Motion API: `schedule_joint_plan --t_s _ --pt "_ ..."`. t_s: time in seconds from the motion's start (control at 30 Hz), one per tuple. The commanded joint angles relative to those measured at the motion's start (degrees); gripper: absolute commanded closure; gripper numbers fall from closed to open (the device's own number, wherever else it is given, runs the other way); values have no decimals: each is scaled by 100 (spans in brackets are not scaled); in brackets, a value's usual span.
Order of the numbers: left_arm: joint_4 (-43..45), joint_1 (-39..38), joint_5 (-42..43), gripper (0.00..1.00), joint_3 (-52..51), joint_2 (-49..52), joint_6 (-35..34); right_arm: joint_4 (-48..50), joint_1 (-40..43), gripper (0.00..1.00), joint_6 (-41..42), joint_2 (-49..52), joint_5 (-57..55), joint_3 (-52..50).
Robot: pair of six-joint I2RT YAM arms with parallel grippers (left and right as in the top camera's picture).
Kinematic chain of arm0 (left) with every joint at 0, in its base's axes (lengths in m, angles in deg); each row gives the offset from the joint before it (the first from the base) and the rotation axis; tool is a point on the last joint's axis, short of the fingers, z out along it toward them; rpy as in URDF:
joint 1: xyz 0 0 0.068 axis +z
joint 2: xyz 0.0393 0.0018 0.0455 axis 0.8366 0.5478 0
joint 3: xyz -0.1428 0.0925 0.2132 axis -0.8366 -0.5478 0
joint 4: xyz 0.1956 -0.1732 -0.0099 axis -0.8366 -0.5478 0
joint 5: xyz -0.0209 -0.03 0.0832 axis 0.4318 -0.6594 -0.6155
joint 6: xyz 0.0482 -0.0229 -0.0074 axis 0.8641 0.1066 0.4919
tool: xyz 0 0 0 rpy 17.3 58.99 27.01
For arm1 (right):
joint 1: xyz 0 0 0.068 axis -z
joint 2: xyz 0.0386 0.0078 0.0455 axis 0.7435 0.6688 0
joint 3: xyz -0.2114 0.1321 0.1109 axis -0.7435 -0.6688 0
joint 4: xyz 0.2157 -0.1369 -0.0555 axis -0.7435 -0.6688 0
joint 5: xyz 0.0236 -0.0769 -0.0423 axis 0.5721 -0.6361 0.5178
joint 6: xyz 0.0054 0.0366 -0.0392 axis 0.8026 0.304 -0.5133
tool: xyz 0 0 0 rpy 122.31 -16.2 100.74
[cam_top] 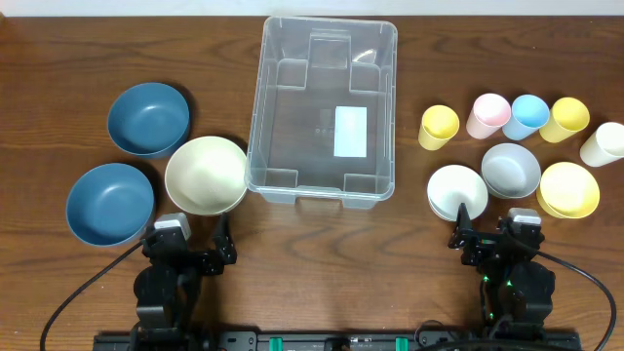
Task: Pack container
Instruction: 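Move the left gripper down to the rim of the front dark blue bowl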
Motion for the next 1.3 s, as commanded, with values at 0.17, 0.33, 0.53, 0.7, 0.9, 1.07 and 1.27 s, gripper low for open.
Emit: schedule_joint_plan --t_s 0.17,0.33,0.53,0.7,0.9,1.07,1.27 --pt "26 -22 33 2 -35 -35 96 9 52 1 68 -35 -35 -22" --pt "26 -22 35 2 -35 -35 94 9 52 1 68 -35 -35 -22" --pt "28 -22 37 2 -35 -35 68 9 52 1 68 -35 -37 -22" --pt "37 -22 39 2 24 -35 -42 9 52 1 68 -35 -37 -24" --pt "44 -20 -4 2 793 125 -59 9 52 1 68 -35 -37 -22" --pt "-254 -15 -72 2 1768 1047 -57 9 52 1 68 -35 -37 -22" --pt "-898 -13 -645 2 3171 2765 -55 9 52 1 68 -35 -37 -22"
